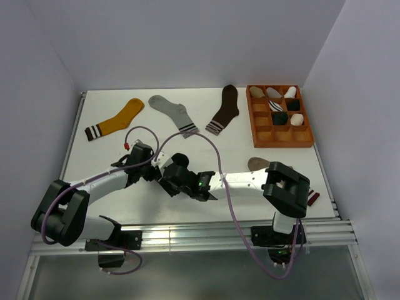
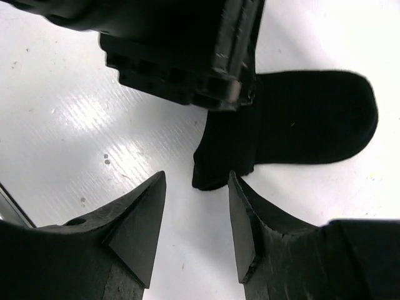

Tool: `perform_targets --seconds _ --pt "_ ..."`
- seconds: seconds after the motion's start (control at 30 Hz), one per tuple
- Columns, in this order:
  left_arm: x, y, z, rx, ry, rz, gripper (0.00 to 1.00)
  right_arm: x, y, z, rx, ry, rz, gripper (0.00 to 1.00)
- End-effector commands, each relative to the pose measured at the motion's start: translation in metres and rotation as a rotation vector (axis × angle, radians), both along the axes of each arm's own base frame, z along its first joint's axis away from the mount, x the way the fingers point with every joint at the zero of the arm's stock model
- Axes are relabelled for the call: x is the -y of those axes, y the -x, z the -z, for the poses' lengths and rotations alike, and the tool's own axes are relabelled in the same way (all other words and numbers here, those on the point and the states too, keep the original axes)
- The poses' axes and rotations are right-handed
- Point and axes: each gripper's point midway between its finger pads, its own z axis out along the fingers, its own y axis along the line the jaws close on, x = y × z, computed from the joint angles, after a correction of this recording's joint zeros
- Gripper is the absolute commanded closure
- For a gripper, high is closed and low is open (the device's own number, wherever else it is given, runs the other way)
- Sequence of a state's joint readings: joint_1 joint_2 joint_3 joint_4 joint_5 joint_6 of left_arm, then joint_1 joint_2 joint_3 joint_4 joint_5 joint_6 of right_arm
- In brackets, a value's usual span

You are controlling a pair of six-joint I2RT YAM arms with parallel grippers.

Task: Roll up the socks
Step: Roll the sock at the center of the board.

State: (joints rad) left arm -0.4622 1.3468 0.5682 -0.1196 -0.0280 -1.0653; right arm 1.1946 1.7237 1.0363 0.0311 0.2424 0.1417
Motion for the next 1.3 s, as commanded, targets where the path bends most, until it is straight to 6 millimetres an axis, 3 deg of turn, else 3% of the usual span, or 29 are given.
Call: perform_targets --seconds 0.0,0.33,0.57,0.77,0.9,1.1,1.27 --pt "-0.004 0.010 0.009 -0.049 -0.063 0.031 0.86 -0.017 -0.016 -0.027 0.121 -0.036 0.004 0.48" --pt "-0.002 0.011 0.010 -0.061 -0.062 0.034 0.87 -0.026 -0.013 0.004 0.111 0.018 -0.036 0.49" --pt "-0.001 0.011 0.008 -0.058 -0.061 0.039 0.87 -0.008 -0.019 0.044 0.099 0.144 0.019 0.45" --pt "0.001 0.011 0.008 -0.061 -0.060 0.050 0.87 0.009 -0.025 0.061 0.111 0.232 0.075 0.42" --pt "0.000 0.012 0.010 -0.067 -0.068 0.054 0.87 0.013 -0.025 0.052 0.122 0.214 0.078 0.42" --pt "0.002 0.013 0.013 -0.082 -0.070 0.063 0.87 0.004 -0.026 0.021 0.148 0.158 0.061 0.41" --pt "0.004 0.012 0.009 -0.073 -0.070 0.068 0.87 0.000 -0.027 0.030 0.146 0.196 0.037 0.41"
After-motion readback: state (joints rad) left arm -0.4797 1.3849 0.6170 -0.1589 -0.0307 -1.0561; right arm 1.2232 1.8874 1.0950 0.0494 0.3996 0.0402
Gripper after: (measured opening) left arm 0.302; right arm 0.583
